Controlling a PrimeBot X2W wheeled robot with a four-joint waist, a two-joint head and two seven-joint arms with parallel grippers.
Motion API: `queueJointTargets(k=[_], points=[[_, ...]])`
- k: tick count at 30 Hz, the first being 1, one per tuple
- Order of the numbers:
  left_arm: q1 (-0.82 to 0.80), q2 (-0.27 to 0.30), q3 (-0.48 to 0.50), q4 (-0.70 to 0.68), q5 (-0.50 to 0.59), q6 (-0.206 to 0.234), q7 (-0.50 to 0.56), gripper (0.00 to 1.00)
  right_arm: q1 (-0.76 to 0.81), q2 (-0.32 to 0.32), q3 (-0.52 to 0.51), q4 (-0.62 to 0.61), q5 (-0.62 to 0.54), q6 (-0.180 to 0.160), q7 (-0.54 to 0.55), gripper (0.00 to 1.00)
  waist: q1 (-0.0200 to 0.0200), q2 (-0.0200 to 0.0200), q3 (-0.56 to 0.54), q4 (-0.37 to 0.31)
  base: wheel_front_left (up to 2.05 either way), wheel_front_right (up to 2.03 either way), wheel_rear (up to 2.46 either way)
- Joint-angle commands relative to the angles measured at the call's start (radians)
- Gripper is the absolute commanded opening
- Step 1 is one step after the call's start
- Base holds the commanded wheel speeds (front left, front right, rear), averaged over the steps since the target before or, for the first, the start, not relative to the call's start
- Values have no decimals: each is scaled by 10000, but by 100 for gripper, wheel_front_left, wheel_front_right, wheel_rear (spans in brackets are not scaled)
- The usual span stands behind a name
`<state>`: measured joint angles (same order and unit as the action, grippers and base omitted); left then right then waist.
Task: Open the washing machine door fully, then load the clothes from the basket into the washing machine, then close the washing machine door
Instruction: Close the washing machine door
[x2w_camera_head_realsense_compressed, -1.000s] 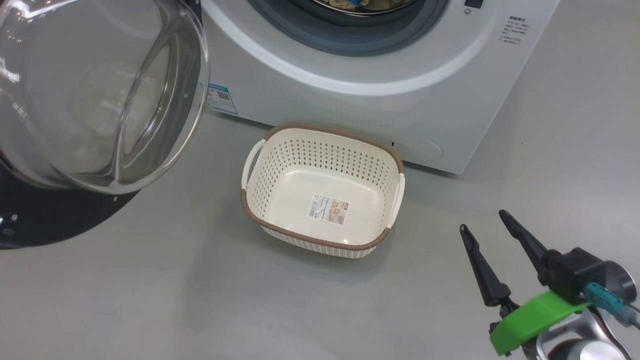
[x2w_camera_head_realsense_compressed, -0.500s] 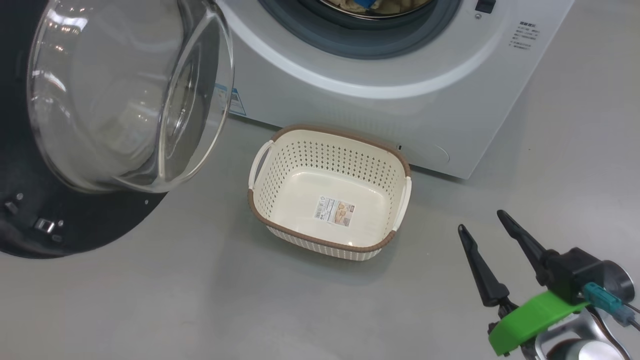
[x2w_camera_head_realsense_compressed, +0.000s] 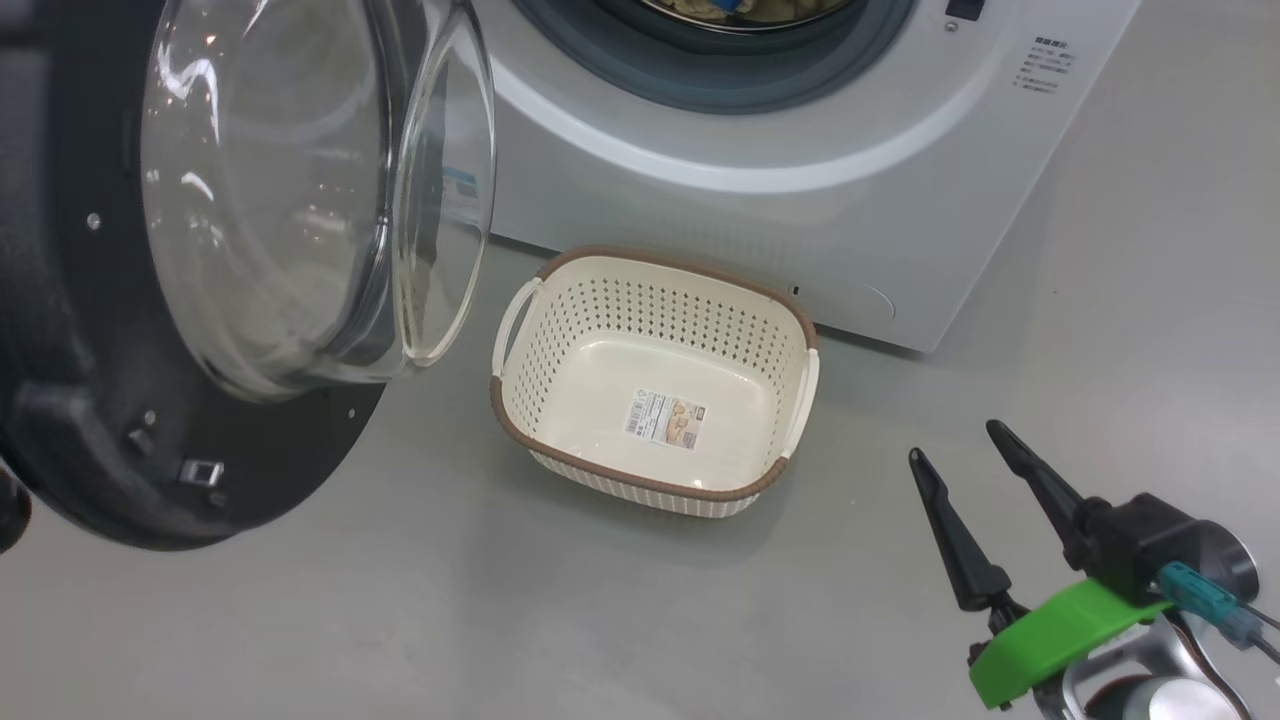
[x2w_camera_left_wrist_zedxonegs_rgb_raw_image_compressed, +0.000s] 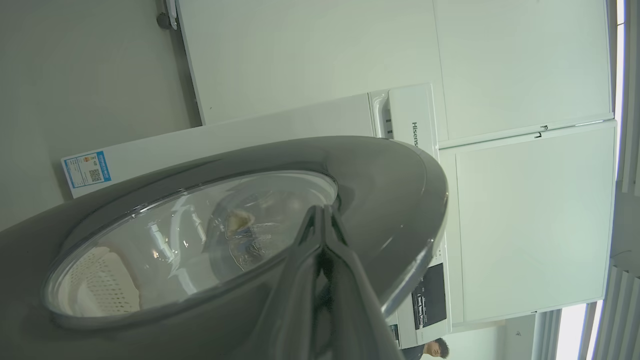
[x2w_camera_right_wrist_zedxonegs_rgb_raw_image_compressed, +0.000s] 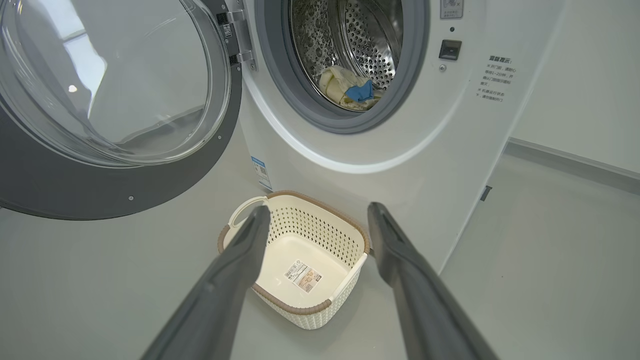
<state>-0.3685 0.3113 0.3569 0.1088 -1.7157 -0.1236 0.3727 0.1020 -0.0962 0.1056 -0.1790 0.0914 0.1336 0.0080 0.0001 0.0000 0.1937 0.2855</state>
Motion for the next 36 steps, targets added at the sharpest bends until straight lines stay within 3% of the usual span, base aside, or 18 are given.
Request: queueJointTargets(k=[1, 21, 36], points=[[-55, 168, 264, -616, 5, -71, 392, 0, -455, -66, 203, -288, 94, -29, -108, 100, -1, 0, 19, -39, 0, 0, 0], [46, -1696, 231, -2113, 101, -71, 2914, 0, -843, 239, 195, 186, 210, -29, -694, 100, -1, 0, 395, -953, 0, 0, 0], [-222, -2433, 58, -2390, 518, -71, 3496, 0, -1149, 412, 235, 731, 357, -29, -1171, 100, -1, 0, 512, -2402, 0, 0, 0]])
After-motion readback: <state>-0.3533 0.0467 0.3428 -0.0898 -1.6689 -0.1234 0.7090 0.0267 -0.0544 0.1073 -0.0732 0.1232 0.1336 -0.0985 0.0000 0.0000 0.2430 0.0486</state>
